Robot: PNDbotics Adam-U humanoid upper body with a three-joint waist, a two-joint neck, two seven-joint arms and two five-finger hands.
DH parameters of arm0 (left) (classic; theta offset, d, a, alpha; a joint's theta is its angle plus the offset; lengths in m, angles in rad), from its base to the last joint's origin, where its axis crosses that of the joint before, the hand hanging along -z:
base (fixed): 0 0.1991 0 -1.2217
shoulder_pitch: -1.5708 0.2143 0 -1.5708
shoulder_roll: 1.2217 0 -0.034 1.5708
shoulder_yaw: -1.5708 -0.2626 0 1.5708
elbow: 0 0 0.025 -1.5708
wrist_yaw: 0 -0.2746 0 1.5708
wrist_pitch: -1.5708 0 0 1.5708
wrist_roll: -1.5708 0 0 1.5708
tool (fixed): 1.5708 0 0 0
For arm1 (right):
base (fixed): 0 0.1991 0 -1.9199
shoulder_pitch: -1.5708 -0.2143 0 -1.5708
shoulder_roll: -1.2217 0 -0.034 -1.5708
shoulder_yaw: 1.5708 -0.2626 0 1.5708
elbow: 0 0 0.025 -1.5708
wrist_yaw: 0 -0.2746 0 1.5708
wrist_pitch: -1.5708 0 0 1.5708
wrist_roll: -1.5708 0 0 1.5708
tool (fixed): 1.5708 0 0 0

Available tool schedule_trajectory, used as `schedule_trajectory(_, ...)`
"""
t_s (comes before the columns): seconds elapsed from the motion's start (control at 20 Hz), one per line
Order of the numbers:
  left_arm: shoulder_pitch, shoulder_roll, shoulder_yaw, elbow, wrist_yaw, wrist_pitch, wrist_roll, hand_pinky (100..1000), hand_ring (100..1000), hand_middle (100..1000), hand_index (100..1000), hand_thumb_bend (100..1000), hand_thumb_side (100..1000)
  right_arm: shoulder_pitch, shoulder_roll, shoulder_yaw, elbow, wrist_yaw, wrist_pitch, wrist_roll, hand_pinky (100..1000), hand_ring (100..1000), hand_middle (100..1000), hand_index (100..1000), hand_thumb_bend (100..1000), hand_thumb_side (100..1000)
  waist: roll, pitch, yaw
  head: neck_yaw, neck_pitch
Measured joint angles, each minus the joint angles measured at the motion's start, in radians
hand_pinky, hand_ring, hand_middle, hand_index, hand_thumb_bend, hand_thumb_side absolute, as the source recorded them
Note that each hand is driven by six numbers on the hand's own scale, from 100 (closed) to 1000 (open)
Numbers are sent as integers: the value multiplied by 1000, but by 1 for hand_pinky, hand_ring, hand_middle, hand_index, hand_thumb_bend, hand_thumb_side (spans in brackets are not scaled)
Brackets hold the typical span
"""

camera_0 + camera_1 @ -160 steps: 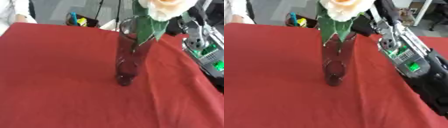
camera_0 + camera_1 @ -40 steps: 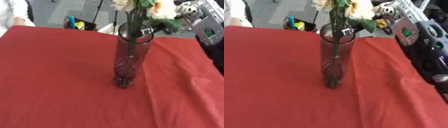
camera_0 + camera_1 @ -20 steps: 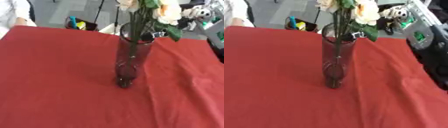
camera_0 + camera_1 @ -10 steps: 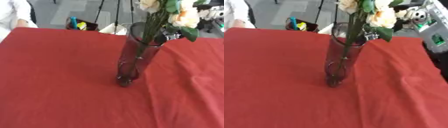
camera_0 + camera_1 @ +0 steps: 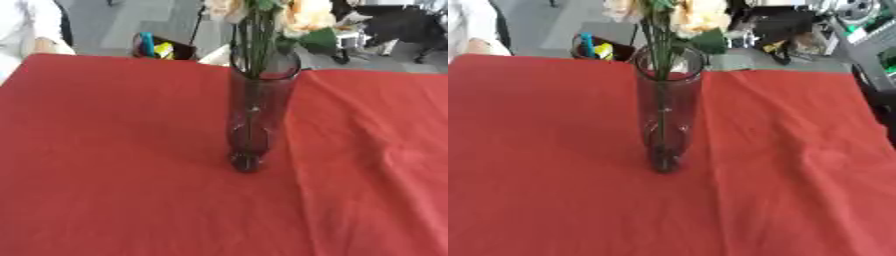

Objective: Arrange flowers into the vase.

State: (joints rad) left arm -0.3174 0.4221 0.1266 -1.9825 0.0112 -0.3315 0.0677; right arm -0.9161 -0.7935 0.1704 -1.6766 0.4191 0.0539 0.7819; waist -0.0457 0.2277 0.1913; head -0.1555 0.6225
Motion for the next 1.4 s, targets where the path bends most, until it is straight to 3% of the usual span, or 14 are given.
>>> schedule_trajectory(0.2,-4,0,0,0,0,0,0,724,877,861,950,100,977,-20,10,28,-15,1,5,-27,884,842,826,1000,667,1000,-4,0,0,-4,0)
schedule_trajectory(0.85,-3,0,0,0,0,1,0,724,878,862,950,100,977,-24,13,33,-8,50,-9,59,891,869,858,1000,697,1000,-7,-6,-1,-3,0)
schedule_trajectory(1.2,-1,0,0,0,0,1,0,725,879,863,951,100,978,19,-18,34,-3,109,-14,117,916,930,908,1000,693,1000,-7,-6,-6,-5,1)
schedule_trajectory(1.4,-1,0,0,0,0,1,0,725,880,864,951,100,978,76,-53,30,-4,136,-25,124,917,937,913,1000,686,981,-3,-6,-18,-33,8)
